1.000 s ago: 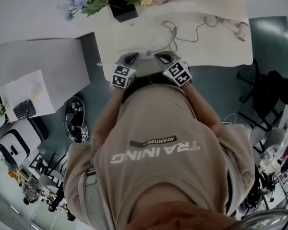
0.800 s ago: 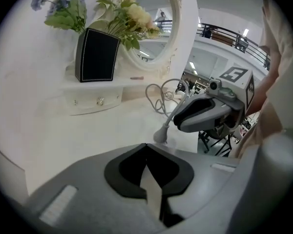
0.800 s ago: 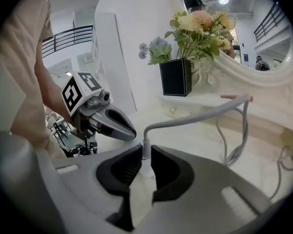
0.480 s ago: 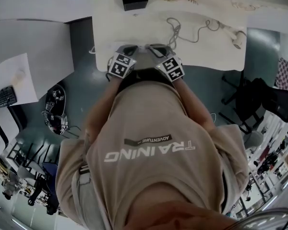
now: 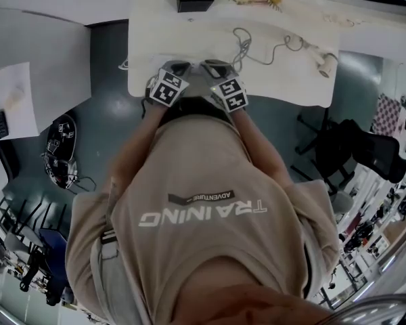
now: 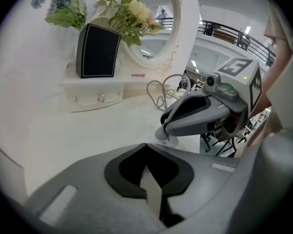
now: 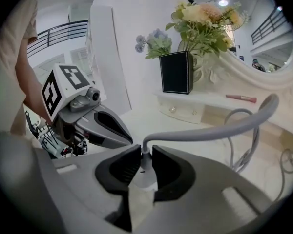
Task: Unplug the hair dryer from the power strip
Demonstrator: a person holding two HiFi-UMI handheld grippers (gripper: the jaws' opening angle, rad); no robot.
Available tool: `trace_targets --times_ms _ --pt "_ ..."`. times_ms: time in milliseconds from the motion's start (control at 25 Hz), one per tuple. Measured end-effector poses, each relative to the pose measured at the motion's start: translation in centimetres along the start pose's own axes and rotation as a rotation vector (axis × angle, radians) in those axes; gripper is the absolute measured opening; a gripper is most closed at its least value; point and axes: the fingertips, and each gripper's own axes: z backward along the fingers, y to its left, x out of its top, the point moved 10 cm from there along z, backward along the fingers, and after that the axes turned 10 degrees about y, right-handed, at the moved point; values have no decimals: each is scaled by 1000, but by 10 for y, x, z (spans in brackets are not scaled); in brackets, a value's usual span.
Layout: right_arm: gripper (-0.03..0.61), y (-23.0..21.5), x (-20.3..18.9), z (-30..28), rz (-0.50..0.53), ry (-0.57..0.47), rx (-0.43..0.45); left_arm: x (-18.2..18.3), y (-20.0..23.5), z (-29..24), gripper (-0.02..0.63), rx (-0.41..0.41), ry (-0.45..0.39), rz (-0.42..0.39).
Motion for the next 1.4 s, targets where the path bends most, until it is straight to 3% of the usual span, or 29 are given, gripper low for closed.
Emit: trace_targets --times_ms 120,400,560,880,1080,1200,1400 --pt "77 3 6 -1 80 56 -21 3 0 -1 2 -12 3 -13" --pt "66 6 10 2 103 63 -9 4 -3 1 2 5 2 -35" --pt "64 4 12 10 66 -4 0 5 -2 0 2 -15 7 -28" --pt "66 8 36 40 120 -88 57 7 -2 4 2 -23 6 -25" --pt "67 9 42 76 119 -154 65 5 -3 8 2 -96 -55 15" --pt "67 7 44 95 101 -206 73 11 -7 27 2 -84 -83 8" --pt "69 -2 54 117 78 -324 109 31 -9 67 2 -47 -223 22"
